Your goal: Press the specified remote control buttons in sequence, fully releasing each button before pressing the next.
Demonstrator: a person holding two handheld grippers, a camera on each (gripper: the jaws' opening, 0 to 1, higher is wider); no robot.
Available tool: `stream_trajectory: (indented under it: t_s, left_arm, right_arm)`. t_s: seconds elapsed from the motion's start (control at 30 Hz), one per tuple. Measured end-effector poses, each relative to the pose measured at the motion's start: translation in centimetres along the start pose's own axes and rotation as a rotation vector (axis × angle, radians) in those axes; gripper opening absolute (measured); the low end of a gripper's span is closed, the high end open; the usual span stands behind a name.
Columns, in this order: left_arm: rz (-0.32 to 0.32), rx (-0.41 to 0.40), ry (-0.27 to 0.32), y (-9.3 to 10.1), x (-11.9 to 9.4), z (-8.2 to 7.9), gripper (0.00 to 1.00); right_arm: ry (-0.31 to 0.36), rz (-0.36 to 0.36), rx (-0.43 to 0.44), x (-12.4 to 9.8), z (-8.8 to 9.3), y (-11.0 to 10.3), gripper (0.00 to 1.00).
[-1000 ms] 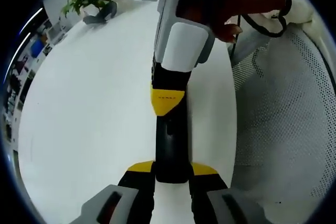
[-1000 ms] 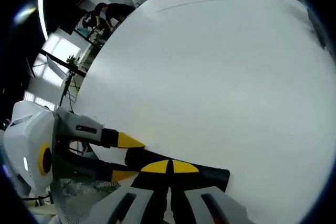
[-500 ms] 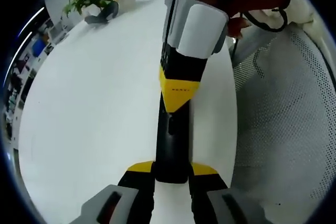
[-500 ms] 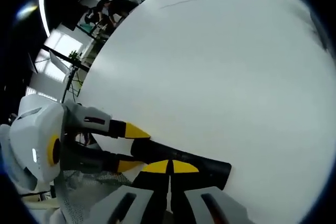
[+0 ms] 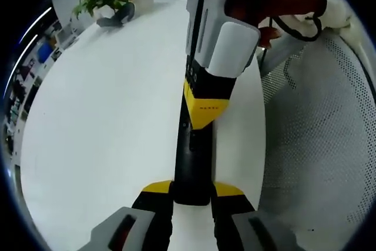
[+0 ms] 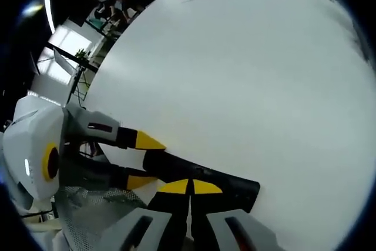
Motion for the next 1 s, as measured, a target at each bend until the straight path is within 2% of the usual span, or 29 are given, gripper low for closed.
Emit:
stream_trajectory:
  t_s: [0.7, 0.83, 1.0]
  left_arm:
    - [0.008, -0.013, 0.003, -0.12, 0.05, -0.04, 0.24]
    - [0.006, -0.020, 0.006, -0.12, 0.06, -0.03, 0.24]
    - [0.006, -0.016, -0.004, -0.12, 0.08, -0.10, 0.24]
  right_arm:
    - [0.033, 0.001, 0.023, 0.31, -0.58, 0.65, 0.00]
    - [0.045, -0.004, 0.054, 0.26, -0.51, 0.68, 0.00]
    - [0.017, 0.010, 0.020, 0.22, -0.29, 0.37, 0.00]
Point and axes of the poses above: the point that each gripper's makers call its tool centre point, and the gripper's own axes: x roughly forward along the fingers, y roughly to its right, z roughly out of its underside, the point moved 4 cm from there along -x, roughly backward along the fingers, and after that the axes turned 15 degrees about -x, right-handed, at the moved point
